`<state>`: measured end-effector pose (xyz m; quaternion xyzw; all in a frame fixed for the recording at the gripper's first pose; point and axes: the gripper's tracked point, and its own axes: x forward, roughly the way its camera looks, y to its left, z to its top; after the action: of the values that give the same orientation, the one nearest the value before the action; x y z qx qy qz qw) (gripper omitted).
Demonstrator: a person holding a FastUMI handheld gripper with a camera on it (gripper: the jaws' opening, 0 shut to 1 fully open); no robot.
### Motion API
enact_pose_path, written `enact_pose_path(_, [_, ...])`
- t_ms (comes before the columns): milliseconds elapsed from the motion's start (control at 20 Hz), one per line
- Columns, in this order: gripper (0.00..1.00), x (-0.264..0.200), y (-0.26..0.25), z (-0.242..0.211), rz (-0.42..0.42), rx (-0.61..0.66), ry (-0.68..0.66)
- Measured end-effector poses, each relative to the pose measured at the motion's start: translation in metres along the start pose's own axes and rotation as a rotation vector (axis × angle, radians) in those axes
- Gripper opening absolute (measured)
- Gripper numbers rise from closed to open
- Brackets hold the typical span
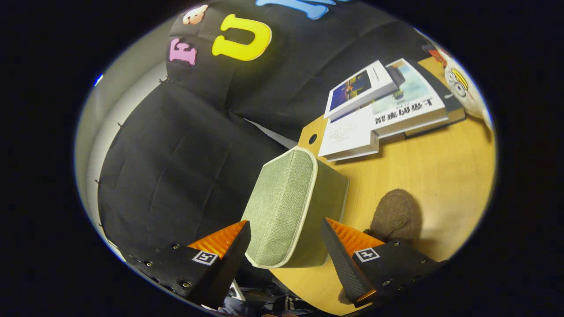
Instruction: Open the storage box then place both shoes into the box .Put the left shoe in first, then the right shoe, with the right side of both shoes facing outward in a uniform manner.
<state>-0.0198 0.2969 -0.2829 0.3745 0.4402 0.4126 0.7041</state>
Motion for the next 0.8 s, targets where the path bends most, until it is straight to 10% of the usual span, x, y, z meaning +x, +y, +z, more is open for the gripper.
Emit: enact_pose_path(800, [0.96, 0.079, -0.019, -0.011, 0.203, 0.199, 0.14])
